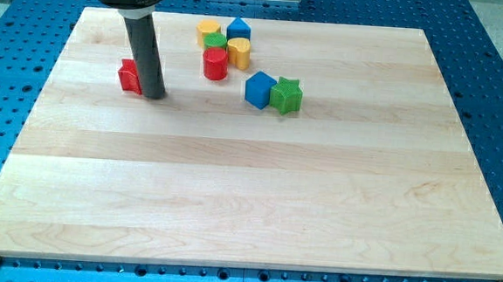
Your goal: Keep red star on top left corner of the board
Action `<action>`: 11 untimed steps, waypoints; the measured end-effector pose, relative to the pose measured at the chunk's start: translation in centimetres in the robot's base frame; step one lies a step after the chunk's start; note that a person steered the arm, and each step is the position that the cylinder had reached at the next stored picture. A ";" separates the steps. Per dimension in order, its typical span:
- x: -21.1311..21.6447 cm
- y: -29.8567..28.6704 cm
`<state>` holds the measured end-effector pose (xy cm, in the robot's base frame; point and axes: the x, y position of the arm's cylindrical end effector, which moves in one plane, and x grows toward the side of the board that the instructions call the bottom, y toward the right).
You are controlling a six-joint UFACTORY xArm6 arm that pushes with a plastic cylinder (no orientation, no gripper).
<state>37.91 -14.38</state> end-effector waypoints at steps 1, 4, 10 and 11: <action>-4.1 -2.9; -7.1 -7.6; -10.1 -6.6; -10.1 -4.9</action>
